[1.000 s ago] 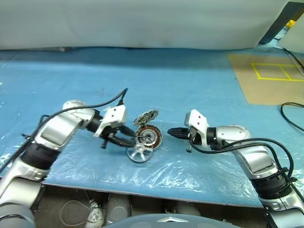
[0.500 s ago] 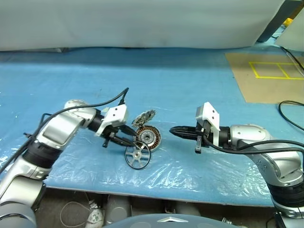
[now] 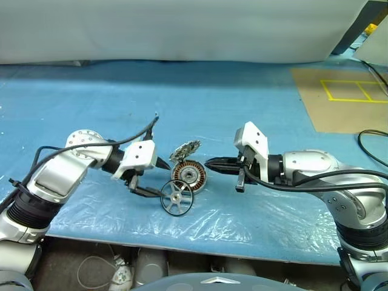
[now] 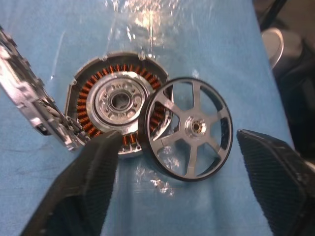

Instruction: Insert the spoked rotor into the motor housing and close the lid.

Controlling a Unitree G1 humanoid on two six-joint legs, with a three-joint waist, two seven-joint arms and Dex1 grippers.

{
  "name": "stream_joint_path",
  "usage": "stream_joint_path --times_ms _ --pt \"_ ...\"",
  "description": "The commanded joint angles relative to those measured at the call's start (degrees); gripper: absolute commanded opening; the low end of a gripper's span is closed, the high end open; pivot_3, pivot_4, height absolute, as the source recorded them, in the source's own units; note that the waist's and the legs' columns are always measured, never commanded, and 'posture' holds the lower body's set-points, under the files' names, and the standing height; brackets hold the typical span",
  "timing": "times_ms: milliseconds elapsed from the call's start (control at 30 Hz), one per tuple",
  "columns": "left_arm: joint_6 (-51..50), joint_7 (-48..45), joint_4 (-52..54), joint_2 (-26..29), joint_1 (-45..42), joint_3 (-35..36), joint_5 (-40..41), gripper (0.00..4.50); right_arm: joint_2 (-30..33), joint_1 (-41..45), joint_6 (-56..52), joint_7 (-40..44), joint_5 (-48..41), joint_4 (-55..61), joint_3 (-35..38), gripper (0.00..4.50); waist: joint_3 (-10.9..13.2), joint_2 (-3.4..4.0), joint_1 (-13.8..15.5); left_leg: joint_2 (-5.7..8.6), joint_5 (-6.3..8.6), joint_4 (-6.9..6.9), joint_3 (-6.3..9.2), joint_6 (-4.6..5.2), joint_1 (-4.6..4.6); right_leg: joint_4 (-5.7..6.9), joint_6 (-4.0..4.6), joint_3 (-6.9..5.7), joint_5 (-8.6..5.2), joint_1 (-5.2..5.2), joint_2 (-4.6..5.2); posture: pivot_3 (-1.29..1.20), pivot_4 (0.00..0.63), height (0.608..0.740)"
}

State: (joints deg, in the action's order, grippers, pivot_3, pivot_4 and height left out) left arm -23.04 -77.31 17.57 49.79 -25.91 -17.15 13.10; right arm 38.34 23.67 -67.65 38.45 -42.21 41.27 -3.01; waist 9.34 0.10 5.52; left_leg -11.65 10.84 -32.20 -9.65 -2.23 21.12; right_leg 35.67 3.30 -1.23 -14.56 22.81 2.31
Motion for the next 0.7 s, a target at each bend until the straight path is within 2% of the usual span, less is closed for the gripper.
stream_joint_path --times_ms 33,200,333,700 --pt "0.7 2.4 6.1 0.8 1.1 -1.1 -3.0 4.48 1.3 -2.3 0.6 -0.4 -1.1 2.2 0.7 0.00 0.0 0.00 0.0 -0.01 0.00 0.00 0.00 0.00 0.00 0.00 0.00 -0.01 0.00 0.00 0.00 0.00 0.150 0.740" --pt "-1.0 3.4 12.4 2.0 4.4 -0.1 -2.1 4.48 4.6 -9.8 6.2 1.5 1.5 2.1 0.0 0.00 0.0 0.00 0.1 0.00 0.00 0.01 0.01 -0.01 0.00 -0.01 -0.02 -0.01 -0.01 -0.02 0.01 0.00 0.150 0.740" --pt "3.1 4.3 14.9 4.4 7.6 1.8 -3.7 4.48 6.4 -15.0 11.0 2.8 3.9 1.4 -0.9 0.00 0.0 0.00 -0.1 -0.01 0.00 -0.04 0.01 0.00 -0.04 -0.01 -0.02 -0.01 -0.02 -0.03 0.00 0.00 0.150 0.740" --pt "2.3 17.4 14.7 -2.3 11.8 -2.8 -13.0 4.48 9.0 -22.4 21.8 6.3 11.0 -1.7 -3.7 0.00 0.0 0.00 -0.1 -0.01 0.00 -0.15 0.01 0.03 -0.10 -0.02 0.07 0.02 -0.09 -0.16 0.02 0.00 0.150 0.740"
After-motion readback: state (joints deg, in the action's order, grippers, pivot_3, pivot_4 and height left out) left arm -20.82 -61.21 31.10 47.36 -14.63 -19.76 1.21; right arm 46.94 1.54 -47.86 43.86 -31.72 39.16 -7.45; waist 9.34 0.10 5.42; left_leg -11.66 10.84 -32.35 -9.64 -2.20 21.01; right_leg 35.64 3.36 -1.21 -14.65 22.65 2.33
